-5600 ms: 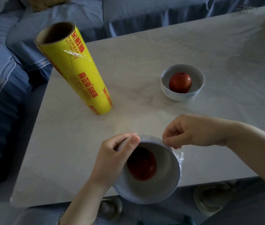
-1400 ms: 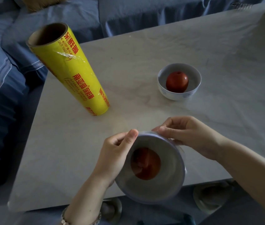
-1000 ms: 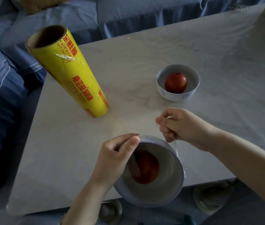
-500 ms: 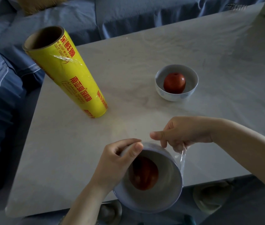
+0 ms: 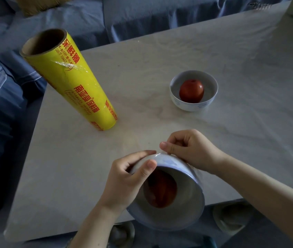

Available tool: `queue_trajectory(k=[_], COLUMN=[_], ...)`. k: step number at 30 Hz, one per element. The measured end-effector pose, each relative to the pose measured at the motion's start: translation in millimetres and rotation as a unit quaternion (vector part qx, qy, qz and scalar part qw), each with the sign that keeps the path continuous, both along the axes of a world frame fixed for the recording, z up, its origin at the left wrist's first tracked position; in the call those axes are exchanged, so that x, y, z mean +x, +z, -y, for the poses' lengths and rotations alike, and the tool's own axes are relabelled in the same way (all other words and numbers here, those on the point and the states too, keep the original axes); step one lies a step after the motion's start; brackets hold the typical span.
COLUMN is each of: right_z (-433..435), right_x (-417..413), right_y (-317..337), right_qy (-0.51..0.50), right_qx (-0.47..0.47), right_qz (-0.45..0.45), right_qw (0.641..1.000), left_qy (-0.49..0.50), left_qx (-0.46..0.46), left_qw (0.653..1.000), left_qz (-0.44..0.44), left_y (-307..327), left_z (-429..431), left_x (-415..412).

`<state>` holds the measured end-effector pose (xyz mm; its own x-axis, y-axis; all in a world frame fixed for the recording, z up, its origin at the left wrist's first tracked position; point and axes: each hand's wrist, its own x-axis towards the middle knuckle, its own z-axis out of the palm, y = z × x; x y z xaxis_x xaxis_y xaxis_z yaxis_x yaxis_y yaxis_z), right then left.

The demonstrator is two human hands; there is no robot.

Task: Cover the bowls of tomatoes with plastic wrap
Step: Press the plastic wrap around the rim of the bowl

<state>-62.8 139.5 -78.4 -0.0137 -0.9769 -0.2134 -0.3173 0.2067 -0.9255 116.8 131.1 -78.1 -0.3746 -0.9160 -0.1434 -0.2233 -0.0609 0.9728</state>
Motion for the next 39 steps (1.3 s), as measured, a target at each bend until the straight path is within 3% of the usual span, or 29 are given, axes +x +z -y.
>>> queue_trajectory(k=[8, 12, 14, 17, 19, 21, 24, 29, 32, 34, 39], right_z=[2.2, 3.2, 1.4, -10.6, -21.3, -29.4, -26.0, -15.1, -22.4, -30.3, -30.4], right_x=[1.4, -5.1, -9.1, -16.7, -16.5, -8.4, 3.6, -8.4, -19.5, -18.4, -4.9], right_y=[-0.7, -13.0, -16.6, 4.9, 23.0, 28.6, 19.7, 2.2, -3.3, -0.4, -7.1], right_qy=[-0.013, 0.019, -0.039, -0.122, -0.027, 0.096, 0.159, 0.113, 0.012, 0.044, 0.084], right_qx=[0.078, 0.1, 0.044, -0.107, -0.148, -0.149, -0.139, -0.007, -0.048, -0.086, -0.02], right_qz=[0.041, -0.091, -0.118, 0.001, 0.071, 0.058, -0.007, 0.044, 0.118, 0.127, 0.091], right_qw=[0.996, 0.991, 0.991, 0.987, 0.986, 0.982, 0.977, 0.993, 0.992, 0.987, 0.992], left_qy=[0.025, 0.026, 0.037, 0.045, 0.043, 0.042, 0.036, 0.041, 0.076, 0.086, 0.091], left_qx=[-0.016, -0.014, -0.007, -0.007, -0.011, -0.017, -0.019, -0.015, 0.0, 0.004, 0.009], left_qw=[1.0, 0.999, 0.999, 0.999, 0.999, 0.999, 0.999, 0.999, 0.997, 0.996, 0.996], left_qz=[-0.006, -0.013, -0.031, -0.023, 0.001, 0.01, 0.007, 0.014, 0.003, 0.009, -0.003], left_y=[-2.3, -3.5, -2.8, -2.1, -2.4, -2.7, -2.0, -3.2, -3.8, -3.3, -5.6], left_z=[0.8, -0.2, 0.9, 4.0, 5.4, 6.3, 6.1, 3.6, 7.0, 8.2, 7.0], left_x=[-1.4, 0.0, 1.4, 3.5, 3.4, 1.8, -0.9, 4.7, 8.2, 7.6, 4.1])
